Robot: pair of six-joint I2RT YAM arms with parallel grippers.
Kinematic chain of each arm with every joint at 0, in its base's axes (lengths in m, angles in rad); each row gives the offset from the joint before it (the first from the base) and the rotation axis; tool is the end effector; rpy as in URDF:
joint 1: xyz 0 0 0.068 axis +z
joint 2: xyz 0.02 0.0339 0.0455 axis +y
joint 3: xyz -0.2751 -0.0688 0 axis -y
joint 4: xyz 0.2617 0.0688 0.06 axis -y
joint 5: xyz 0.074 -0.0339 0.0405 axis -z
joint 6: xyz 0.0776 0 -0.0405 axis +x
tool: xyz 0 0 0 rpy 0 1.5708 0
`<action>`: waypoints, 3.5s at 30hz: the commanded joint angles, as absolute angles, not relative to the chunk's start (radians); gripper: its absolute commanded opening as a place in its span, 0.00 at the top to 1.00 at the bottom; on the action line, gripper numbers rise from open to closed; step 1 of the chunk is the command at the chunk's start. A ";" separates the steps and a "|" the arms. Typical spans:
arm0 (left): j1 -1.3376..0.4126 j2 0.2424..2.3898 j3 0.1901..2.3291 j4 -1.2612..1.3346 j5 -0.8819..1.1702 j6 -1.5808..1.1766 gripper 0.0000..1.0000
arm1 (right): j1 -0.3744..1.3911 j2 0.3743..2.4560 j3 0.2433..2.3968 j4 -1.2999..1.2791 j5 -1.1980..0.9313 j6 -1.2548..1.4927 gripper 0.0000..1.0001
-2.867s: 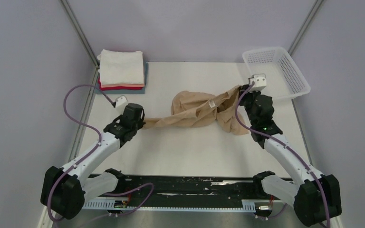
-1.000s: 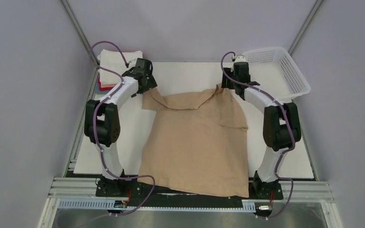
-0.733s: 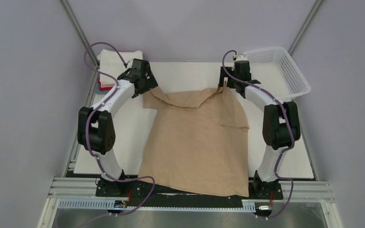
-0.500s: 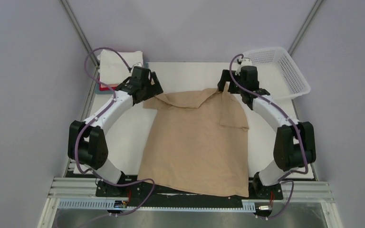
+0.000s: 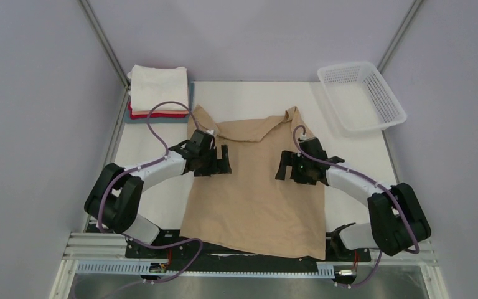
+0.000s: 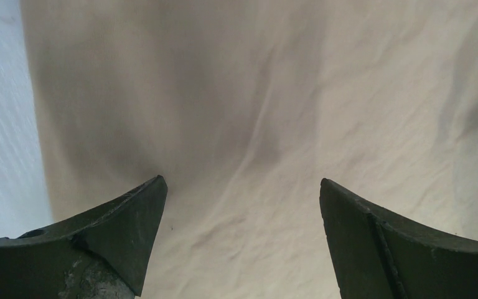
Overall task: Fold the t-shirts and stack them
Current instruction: Flatten out the tshirt
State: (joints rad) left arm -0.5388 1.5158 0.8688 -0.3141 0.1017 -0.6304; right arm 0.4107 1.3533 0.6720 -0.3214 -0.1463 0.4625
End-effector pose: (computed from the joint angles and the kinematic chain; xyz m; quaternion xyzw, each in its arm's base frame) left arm 0.2847 -0.1794 0.1543 -0.0284 0.9524 -0.2059 0.2232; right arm 0.2548 0.1233 0.1368 0.0043 0.9576 0.1818 0.2236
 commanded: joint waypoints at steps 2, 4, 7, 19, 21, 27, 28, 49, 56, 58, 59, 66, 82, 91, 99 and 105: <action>-0.562 1.460 0.760 -0.187 0.191 -0.651 0.00 | 0.405 1.455 0.695 -0.342 -0.044 0.554 0.00; -0.579 1.457 0.714 -0.144 0.229 -0.667 0.00 | 0.401 1.548 0.764 -0.328 -0.017 0.541 0.00; -0.623 1.472 0.657 -0.066 0.281 -0.701 0.00 | 0.383 1.723 0.914 -0.309 -0.002 0.523 0.00; -0.897 1.806 0.958 0.240 0.232 -0.859 0.00 | 0.328 2.357 1.794 -0.354 -0.279 0.292 0.00; -0.922 1.855 1.016 0.256 0.229 -0.867 0.00 | 0.339 2.416 1.880 -0.358 -0.390 0.245 0.00; -0.936 1.881 1.143 0.168 0.140 -0.825 0.00 | 0.341 2.451 2.006 -0.362 -0.449 0.161 0.00; -0.937 1.862 1.125 0.158 0.114 -0.791 0.00 | 0.339 2.432 2.008 -0.362 -0.421 0.147 0.00; -0.412 0.890 0.530 -0.439 -0.292 -0.843 0.00 | 0.313 1.610 1.251 -0.386 0.044 0.345 0.00; -0.297 0.975 0.461 -0.254 -0.150 -0.801 0.10 | 0.313 1.401 0.989 -0.346 0.070 0.407 0.00; -0.293 1.005 0.471 -0.230 -0.136 -0.793 0.13 | 0.315 1.362 0.943 -0.349 0.085 0.400 0.00; -0.293 1.022 0.474 -0.223 -0.135 -0.791 0.16 | 0.314 1.339 0.917 -0.351 0.092 0.401 0.00; -0.287 1.064 0.465 -0.175 -0.099 -0.782 0.66 | 0.315 1.185 0.805 -0.446 0.057 0.432 0.00; -0.286 0.875 0.389 -0.192 -0.106 -0.793 1.00 | 0.315 0.869 0.613 -0.905 0.263 0.847 0.07; -0.285 0.811 0.364 -0.203 -0.090 -0.808 1.00 | 0.314 0.982 0.539 -0.875 0.262 0.931 0.21; -0.285 0.758 0.347 -0.201 -0.101 -0.805 1.00 | 0.314 1.068 0.495 -0.781 0.249 0.914 0.43; -0.286 0.758 0.347 -0.200 -0.110 -0.809 1.00 | 0.314 1.095 0.488 -0.749 0.231 0.881 0.55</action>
State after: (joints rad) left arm -0.2920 0.7696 0.3519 -0.2146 -0.0875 -0.7929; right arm 0.3111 1.0664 0.5091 -0.8249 0.2501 0.8886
